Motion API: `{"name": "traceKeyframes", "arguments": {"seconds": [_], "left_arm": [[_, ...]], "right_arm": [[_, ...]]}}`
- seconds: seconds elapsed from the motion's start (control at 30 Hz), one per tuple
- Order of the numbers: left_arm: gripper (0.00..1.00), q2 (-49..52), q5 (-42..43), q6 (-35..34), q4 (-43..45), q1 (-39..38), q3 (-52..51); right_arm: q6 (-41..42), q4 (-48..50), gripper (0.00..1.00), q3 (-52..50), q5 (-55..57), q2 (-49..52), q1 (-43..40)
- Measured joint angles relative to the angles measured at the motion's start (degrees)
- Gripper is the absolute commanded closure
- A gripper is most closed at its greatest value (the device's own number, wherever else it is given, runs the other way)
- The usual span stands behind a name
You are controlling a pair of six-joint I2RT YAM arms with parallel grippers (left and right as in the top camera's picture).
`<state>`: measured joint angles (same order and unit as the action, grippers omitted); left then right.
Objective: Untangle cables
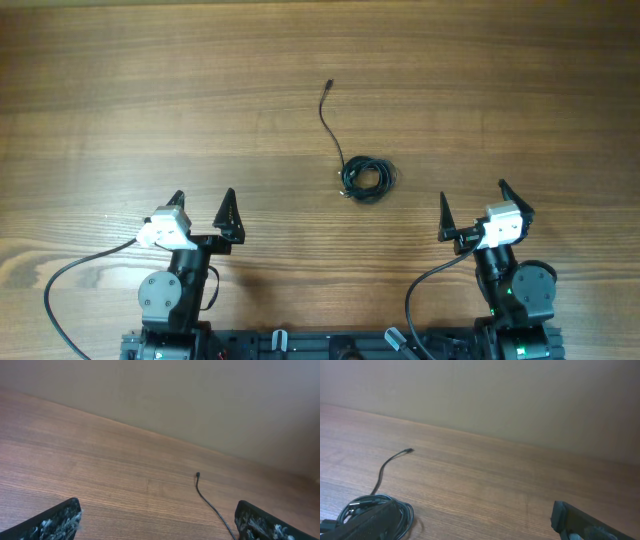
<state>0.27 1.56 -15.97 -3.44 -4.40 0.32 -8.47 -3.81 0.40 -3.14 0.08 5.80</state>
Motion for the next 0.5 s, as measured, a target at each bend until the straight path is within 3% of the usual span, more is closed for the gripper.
{"name": "traceKeyframes", "arguments": {"seconds": [0.5], "left_arm": [[0.0, 0.52, 0.0, 0.87, -0.24, 0.0, 0.0]], "right_arm": [[-0.22, 3.65, 0.0, -0.04, -0.26, 0.46, -0.02]]}}
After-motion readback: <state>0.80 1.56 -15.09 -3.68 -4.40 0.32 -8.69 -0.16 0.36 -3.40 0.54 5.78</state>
